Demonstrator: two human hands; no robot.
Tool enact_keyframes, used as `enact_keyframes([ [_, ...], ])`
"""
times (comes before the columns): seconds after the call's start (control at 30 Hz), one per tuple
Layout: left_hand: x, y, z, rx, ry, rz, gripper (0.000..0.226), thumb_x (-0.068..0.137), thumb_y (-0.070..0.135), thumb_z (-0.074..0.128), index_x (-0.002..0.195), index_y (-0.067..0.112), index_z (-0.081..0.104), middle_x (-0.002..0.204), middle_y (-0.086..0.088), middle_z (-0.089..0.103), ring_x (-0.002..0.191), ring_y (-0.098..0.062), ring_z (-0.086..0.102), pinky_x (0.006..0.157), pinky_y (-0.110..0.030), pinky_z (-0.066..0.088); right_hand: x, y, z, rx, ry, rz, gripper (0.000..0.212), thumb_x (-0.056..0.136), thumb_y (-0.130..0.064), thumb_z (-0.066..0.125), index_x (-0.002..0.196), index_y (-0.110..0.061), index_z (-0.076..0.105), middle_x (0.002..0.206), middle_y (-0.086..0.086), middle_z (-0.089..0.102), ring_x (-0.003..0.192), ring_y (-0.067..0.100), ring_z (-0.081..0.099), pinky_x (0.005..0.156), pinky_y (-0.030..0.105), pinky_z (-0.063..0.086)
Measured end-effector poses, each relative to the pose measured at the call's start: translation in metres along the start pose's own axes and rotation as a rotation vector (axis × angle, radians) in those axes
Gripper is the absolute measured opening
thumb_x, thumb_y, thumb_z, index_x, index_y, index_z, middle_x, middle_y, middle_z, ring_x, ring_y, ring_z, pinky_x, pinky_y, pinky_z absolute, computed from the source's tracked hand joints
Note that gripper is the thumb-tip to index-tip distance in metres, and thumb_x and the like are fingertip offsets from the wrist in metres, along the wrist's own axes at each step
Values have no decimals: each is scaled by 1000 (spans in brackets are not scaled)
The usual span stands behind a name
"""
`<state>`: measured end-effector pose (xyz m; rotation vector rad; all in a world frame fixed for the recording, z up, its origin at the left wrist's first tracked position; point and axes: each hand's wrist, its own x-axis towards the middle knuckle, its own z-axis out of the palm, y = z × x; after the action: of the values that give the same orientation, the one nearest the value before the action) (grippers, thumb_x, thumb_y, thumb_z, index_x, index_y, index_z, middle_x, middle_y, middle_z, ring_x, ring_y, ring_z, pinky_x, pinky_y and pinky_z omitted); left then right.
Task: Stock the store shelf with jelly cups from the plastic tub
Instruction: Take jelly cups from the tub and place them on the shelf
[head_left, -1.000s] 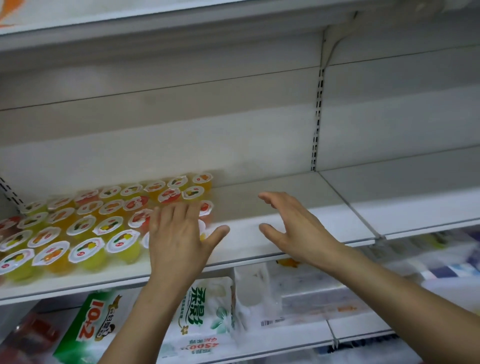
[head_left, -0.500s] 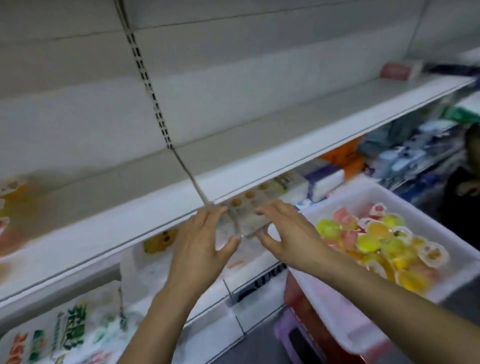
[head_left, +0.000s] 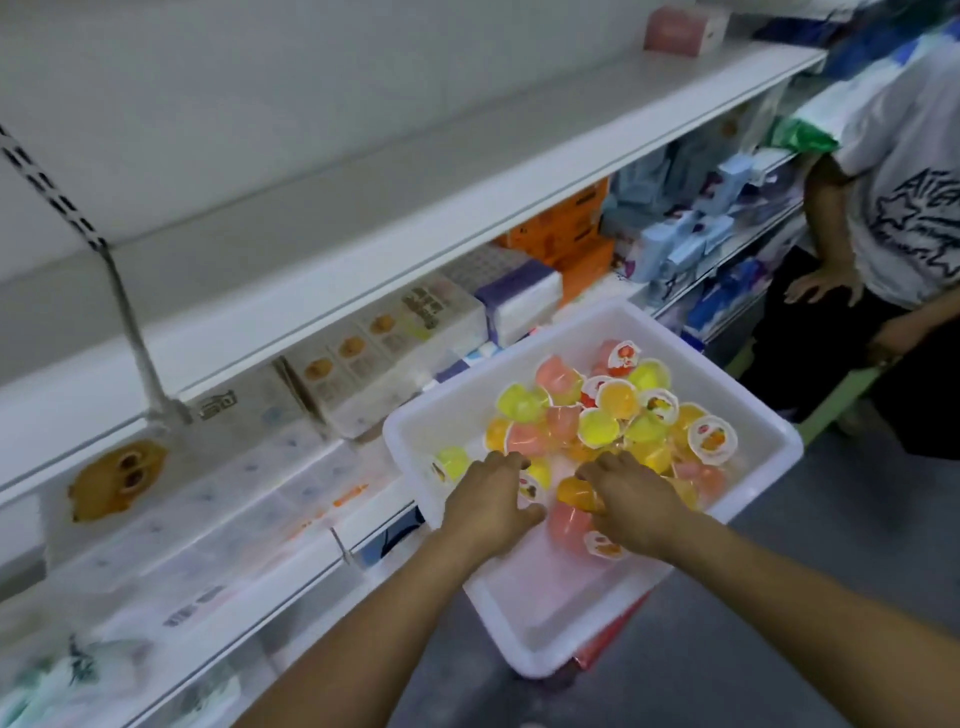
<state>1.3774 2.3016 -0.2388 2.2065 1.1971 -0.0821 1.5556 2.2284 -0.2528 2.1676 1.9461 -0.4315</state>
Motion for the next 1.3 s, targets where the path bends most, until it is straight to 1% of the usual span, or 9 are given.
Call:
enact_keyframes([
  [0.2, 58, -9, 44, -329, -73, -359, 86, 73, 54, 68, 137, 6, 36, 133, -13, 49, 120, -30, 50, 98, -40, 44, 27, -3, 12, -251, -28, -97, 42, 86, -16, 53, 128, -14, 48, 128, 8, 49, 125, 28, 39, 94, 36, 37],
  [0.37, 80, -11, 68, -300, -33, -394, 76, 81, 50, 66, 139, 10, 38, 134, -17, 40, 124, -34, 46, 101, -39, 41, 49, -11, 21, -462, -106, -145, 32, 95, -19, 45, 125, -11, 53, 127, 7, 57, 124, 29, 44, 101, 40, 32],
  [0.5, 81, -8, 68, -230, -20, -410, 66, 82, 46, 64, 132, 10, 43, 129, -15, 45, 119, -35, 50, 94, -37, 42, 54, -13, 27, -494, -70, -146, 28, 98, -24, 42, 117, -13, 59, 119, 7, 63, 117, 28, 49, 97, 39, 34],
  [0.7, 42, -11, 34, -407, 174, -316, 57, 78, 36, 71, 118, 13, 37, 118, -6, 44, 100, -27, 56, 82, -35, 47, 35, -5, 14, -51, 97, -54, 54, 78, -56, 56, 118, -22, 44, 109, 0, 64, 107, 26, 49, 87, 39, 33],
  [0.83, 3, -18, -10, -545, 298, -252, 41, 77, 29, 69, 105, 19, 41, 108, 1, 40, 85, -27, 59, 78, -44, 53, 27, -19, -27, 481, 140, -32, 32, 76, -46, 62, 105, -34, 53, 96, -8, 65, 88, 16, 59, 76, 35, 48],
  [0.93, -28, -26, -46, -537, 444, -189, 33, 81, 26, 66, 108, 24, 47, 107, 3, 40, 91, -21, 54, 80, -36, 47, 24, -41, -60, 770, 120, -103, 23, 79, -39, 65, 101, -38, 60, 79, -5, 64, 66, 7, 57, 73, 39, 54],
  [1.07, -80, -46, -100, -471, 626, -151, 34, 88, 33, 61, 120, 31, 50, 115, 7, 44, 95, -10, 50, 76, -22, 38, 19, -87, -105, 978, 48, -198, 36, 86, -32, 66, 118, -31, 52, 90, 10, 57, 77, 23, 62, 59, 38, 59],
  [1.17, -123, -64, -142, -471, 744, -122, 38, 87, 36, 60, 124, 37, 49, 112, 14, 51, 96, -3, 53, 70, -11, 41, 23, -131, -138, 1072, 85, -268, 41, 84, -26, 71, 117, -20, 47, 93, 15, 53, 72, 22, 62, 52, 38, 56],
  [1.3, -176, -93, -193, -510, 917, -169, 34, 80, 40, 69, 108, 35, 50, 96, 19, 58, 79, 2, 57, 72, -29, 50, 37, -200, -175, 1120, 187, -380, 36, 75, -23, 79, 97, -24, 50, 91, 13, 59, 71, 19, 59, 50, 33, 45],
])
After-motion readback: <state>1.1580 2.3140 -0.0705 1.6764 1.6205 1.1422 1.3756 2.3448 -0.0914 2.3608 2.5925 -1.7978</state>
